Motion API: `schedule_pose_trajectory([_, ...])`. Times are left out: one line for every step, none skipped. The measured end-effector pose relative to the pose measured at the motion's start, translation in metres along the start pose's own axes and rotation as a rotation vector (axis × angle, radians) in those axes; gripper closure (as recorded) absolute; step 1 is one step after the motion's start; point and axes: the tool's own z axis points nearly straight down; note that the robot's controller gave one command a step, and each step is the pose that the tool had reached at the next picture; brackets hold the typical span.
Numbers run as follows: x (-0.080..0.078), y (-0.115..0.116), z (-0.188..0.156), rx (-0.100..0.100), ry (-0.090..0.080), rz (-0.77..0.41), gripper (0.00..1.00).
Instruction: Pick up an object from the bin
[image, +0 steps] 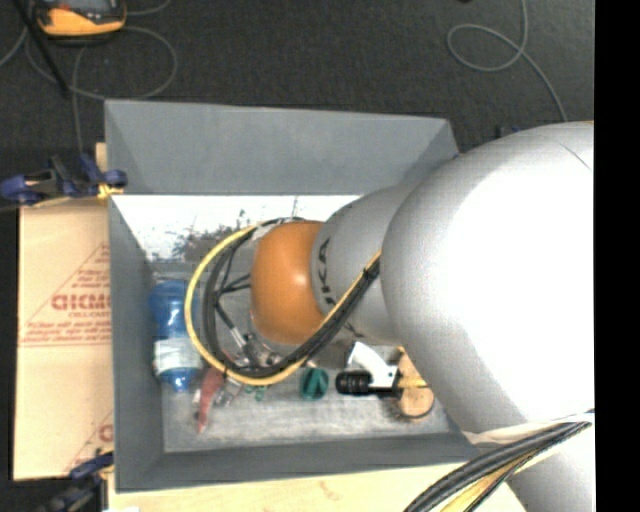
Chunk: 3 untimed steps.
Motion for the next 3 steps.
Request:
schedule_pose_trajectory([0.0,0.0,-0.002,0.002,0.002,0.0,1.0])
schedule_pose_trajectory([0.002,-0.002,-0.012,0.009,0.01,-0.001,1.0])
schedule_pose_trajectory([0.003,-0.002,-0.035,0.013,0.013,-0.003,1.0])
